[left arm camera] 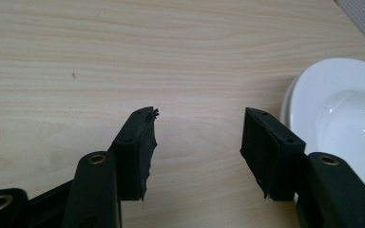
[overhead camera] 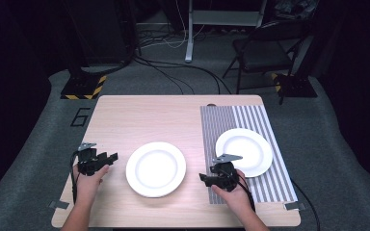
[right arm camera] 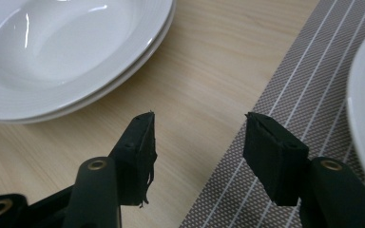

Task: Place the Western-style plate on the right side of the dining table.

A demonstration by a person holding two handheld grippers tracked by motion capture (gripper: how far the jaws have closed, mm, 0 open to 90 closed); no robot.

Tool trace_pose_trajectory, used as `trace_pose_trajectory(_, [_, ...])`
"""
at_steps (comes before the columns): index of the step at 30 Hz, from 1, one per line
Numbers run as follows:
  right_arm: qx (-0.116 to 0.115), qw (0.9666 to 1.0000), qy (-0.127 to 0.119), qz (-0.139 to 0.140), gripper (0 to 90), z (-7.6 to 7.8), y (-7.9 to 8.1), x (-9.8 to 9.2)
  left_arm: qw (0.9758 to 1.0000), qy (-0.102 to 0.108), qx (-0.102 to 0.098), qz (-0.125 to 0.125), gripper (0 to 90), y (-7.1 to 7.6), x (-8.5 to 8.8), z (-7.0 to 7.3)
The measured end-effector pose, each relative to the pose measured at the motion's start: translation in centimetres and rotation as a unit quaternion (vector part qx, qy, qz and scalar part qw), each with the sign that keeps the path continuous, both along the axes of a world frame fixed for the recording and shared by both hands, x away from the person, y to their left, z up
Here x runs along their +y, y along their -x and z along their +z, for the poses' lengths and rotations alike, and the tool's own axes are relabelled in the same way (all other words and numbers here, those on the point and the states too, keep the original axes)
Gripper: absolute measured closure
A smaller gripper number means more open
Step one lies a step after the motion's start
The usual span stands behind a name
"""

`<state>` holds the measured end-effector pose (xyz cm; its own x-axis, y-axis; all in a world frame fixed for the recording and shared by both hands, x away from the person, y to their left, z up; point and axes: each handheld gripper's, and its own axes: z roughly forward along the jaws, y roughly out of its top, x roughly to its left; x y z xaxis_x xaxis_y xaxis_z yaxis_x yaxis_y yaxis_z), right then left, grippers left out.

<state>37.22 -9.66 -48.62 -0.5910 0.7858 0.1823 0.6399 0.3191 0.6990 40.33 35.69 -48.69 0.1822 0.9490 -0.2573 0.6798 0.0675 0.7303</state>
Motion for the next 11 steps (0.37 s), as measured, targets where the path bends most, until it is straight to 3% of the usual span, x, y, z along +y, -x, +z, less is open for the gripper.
trace_pose_trajectory(11, [0.006,0.9992,0.030,0.026,42.3,-1.5,0.0,1.0,0.9996,-0.021,0.019,-0.005,45.0,-0.9,0.5,-1.8])
